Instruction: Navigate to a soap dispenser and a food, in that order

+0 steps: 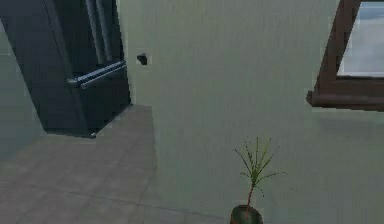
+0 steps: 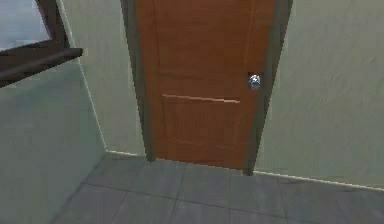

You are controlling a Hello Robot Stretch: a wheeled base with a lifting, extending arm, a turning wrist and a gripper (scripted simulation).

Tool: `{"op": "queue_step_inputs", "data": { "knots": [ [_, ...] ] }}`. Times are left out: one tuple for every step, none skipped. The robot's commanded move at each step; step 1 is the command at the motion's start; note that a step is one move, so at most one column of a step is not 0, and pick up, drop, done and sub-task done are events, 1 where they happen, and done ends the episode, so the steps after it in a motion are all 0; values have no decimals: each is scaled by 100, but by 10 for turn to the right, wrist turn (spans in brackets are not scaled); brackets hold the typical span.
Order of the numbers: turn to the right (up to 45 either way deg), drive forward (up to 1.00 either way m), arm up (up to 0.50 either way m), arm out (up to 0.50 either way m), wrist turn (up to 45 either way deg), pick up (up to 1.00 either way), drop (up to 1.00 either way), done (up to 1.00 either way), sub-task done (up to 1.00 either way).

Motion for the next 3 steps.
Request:
{"op": "queue_step_inputs", "data": {
  "knots": [
    [0,20,0,0,0,0,0,0,0],
    [-270,0,0,0,0,0,0,0,0],
    [0,55,0,0,0,0,0,0,0]
  ]
}}
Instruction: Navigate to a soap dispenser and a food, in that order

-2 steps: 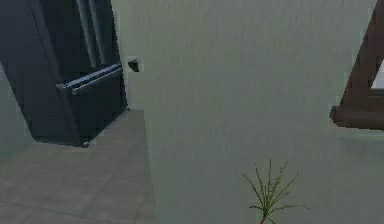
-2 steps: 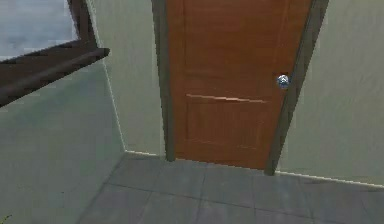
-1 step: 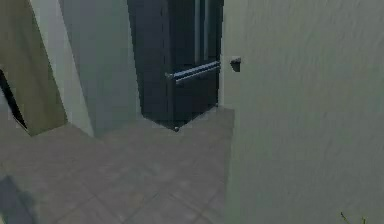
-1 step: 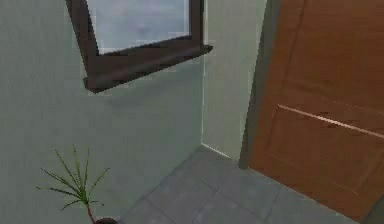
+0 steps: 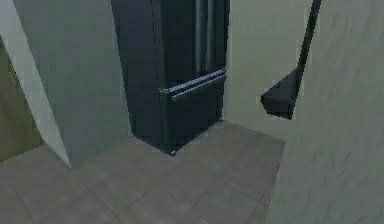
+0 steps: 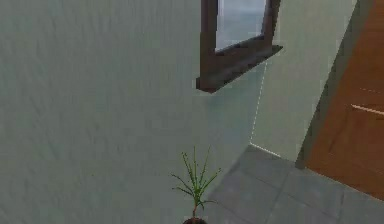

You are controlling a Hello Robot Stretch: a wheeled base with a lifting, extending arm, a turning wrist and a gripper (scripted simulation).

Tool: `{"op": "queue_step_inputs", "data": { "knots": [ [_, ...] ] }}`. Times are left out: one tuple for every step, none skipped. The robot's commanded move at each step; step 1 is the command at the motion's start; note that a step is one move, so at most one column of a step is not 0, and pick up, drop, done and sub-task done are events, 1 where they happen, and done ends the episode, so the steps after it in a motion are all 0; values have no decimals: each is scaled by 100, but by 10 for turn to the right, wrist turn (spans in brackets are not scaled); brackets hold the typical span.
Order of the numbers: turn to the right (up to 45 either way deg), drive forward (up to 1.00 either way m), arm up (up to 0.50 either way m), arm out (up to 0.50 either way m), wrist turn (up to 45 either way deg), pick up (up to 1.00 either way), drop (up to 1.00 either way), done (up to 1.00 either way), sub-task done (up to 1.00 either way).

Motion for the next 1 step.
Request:
{"op": "queue_step_inputs", "data": {
  "knots": [
    [-450,0,0,0,0,0,0,0,0]
  ]
}}
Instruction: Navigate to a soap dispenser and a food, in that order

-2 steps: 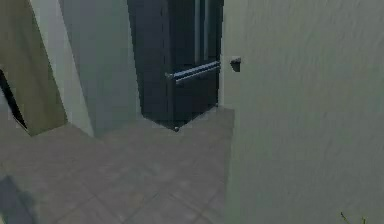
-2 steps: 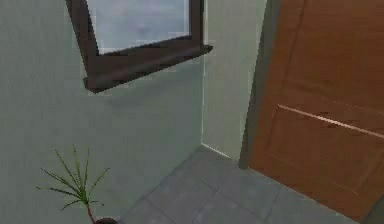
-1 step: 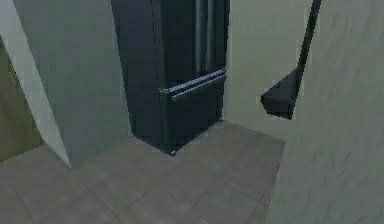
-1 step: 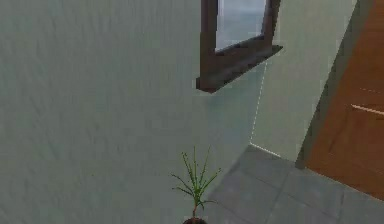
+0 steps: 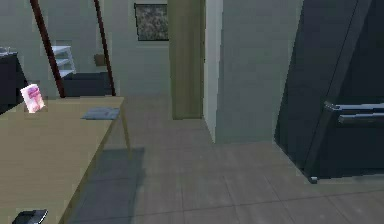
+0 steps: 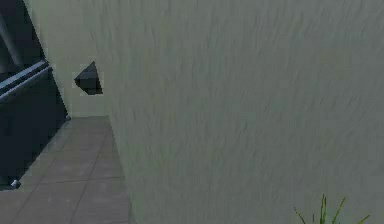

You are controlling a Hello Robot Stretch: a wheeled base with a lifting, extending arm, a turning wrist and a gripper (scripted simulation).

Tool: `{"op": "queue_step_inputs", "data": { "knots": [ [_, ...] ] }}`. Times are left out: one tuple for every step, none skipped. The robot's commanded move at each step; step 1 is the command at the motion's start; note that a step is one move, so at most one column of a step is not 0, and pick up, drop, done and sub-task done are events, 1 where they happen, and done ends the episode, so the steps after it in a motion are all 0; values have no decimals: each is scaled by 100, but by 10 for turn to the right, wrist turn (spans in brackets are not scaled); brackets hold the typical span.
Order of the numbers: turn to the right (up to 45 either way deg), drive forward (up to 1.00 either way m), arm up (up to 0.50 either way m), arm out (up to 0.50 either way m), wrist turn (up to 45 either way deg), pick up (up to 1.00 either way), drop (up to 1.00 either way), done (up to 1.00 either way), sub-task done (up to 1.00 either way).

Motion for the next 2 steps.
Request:
{"op": "queue_step_inputs", "data": {
  "knots": [
    [-60,0,0,0,0,0,0,0,0],
    [0,100,0,0,0,0,0,0,0]
  ]
}}
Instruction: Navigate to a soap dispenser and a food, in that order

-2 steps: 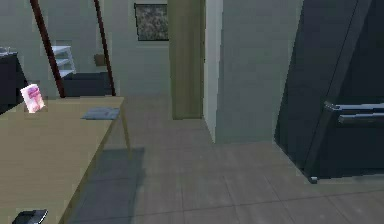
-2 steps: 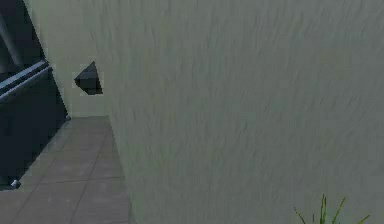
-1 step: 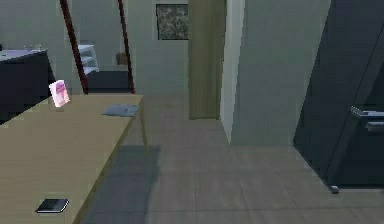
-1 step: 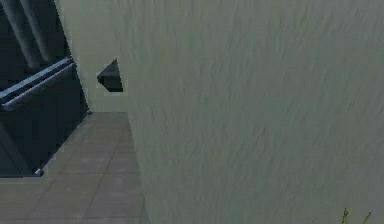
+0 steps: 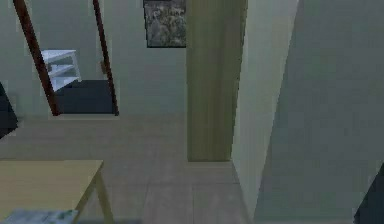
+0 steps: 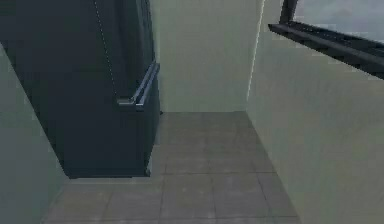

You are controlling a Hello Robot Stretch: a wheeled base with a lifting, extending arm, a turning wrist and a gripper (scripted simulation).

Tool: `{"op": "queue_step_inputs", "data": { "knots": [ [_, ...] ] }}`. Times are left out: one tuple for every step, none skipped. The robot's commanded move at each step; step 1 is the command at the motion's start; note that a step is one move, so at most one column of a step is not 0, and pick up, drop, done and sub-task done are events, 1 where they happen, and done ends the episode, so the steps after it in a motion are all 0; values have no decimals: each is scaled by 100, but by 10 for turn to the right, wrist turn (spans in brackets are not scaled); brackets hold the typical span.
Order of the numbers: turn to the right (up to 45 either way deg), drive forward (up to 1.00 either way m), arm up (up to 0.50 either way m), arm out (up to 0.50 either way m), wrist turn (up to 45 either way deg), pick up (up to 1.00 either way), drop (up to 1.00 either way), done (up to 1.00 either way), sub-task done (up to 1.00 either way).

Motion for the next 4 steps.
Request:
{"op": "queue_step_inputs", "data": {
  "knots": [
    [0,100,0,0,0,0,0,0,0],
    [-90,0,0,0,0,0,0,0,0],
    [0,25,0,0,0,0,0,0,0],
    [-330,0,0,0,0,0,0,0,0]
  ]
}}
